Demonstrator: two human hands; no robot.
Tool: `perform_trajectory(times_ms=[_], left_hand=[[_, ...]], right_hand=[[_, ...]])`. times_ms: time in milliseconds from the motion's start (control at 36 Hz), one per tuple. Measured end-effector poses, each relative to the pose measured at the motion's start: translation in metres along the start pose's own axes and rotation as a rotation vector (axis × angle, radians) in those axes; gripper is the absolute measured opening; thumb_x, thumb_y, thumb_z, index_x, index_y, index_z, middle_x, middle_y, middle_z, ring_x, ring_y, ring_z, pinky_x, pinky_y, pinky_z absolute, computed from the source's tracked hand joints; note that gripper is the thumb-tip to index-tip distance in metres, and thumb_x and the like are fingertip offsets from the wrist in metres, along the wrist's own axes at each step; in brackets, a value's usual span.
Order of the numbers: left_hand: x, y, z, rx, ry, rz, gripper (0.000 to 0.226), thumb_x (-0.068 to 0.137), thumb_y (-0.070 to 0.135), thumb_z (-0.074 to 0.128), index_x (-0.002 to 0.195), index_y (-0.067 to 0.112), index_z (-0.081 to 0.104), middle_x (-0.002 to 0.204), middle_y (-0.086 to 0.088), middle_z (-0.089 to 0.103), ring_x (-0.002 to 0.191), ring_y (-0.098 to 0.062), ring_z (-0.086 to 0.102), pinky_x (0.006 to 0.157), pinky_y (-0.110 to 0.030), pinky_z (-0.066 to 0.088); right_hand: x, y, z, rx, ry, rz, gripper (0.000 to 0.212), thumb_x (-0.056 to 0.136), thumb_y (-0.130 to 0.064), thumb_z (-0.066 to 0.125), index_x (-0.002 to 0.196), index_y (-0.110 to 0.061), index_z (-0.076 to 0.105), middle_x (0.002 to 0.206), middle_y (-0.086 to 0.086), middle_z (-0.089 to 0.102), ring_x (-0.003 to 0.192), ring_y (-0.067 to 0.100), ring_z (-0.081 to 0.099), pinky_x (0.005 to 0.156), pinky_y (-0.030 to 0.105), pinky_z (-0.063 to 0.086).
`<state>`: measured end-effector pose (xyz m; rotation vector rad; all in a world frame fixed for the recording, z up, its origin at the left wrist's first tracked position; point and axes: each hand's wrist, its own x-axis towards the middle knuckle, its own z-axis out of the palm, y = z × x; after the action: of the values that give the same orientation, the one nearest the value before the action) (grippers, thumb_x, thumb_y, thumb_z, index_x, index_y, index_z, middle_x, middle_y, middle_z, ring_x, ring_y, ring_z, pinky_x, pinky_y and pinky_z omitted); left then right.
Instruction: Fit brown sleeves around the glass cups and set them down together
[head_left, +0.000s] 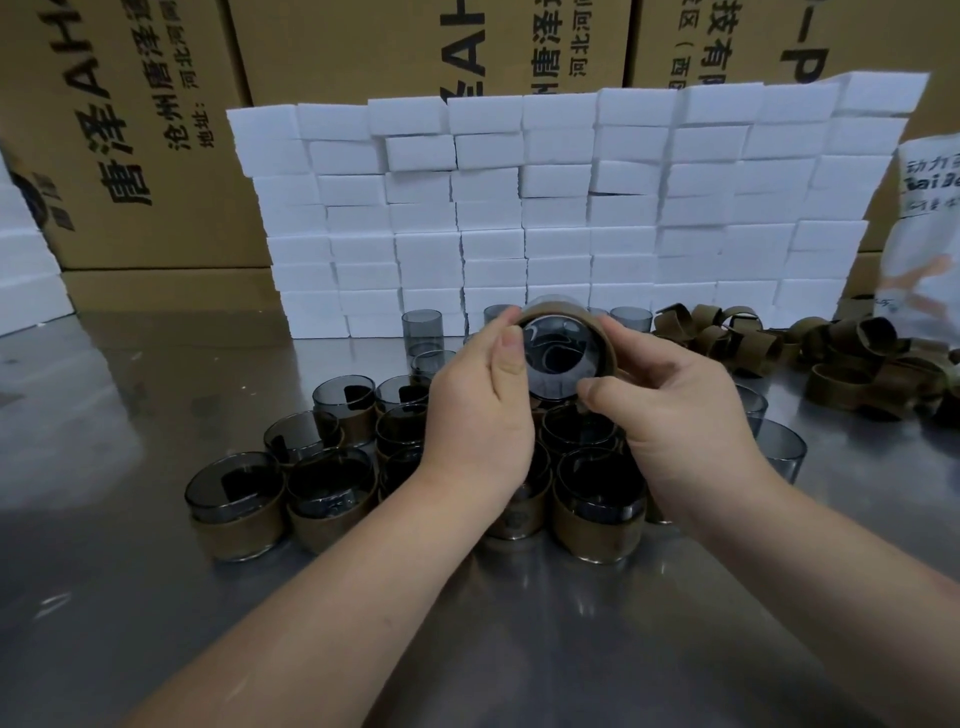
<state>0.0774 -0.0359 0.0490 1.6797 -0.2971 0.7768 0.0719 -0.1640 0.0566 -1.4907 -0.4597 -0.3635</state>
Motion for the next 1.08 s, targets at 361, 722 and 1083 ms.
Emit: perform_trajectory(times_ms=[361, 722, 1083], left_hand=[[-0.003, 0.015, 0.002, -0.227, -0.126, -0.093, 0.086, 0.069, 0.066, 0.040, 0.141, 0.019, 0.035, 0.138, -0.003, 0.047, 0.130, -0.019, 0.042, 0.109, -0.047, 0.032], [0.000, 0.018, 0.002, -0.526, -0.120, -0.225, 0.037, 0.075, 0.043, 0.040, 0.091, 0.020, 0.064, 0.086, 0.001, 0.065, 0.073, -0.006, 0.059, 0.056, -0.018, 0.043], [0.022, 0.014, -0.028, -0.593, -0.565, -0.480, 0.029, 0.074, 0.034, 0.058, 0.093, 0.014, 0.066, 0.082, -0.005, 0.068, 0.064, -0.019, 0.063, 0.063, -0.028, 0.056]], right_hand=[[-0.001, -0.010, -0.009, 0.043, 0.069, -0.076, 0.041, 0.080, -0.001, 0.068, 0.120, -0.009, 0.063, 0.103, -0.002, 0.073, 0.097, 0.009, 0.068, 0.086, 0.023, 0.054], [0.003, -0.005, -0.009, 0.011, -0.054, 0.018, 0.069, 0.065, -0.053, 0.066, 0.123, -0.016, 0.060, 0.113, -0.001, 0.069, 0.103, 0.013, 0.064, 0.079, 0.025, 0.047], [0.017, -0.014, -0.031, 0.098, -0.324, 0.255, 0.032, 0.059, -0.058, 0.073, 0.077, -0.032, 0.077, 0.089, -0.003, 0.074, 0.086, 0.011, 0.070, 0.073, 0.029, 0.054]])
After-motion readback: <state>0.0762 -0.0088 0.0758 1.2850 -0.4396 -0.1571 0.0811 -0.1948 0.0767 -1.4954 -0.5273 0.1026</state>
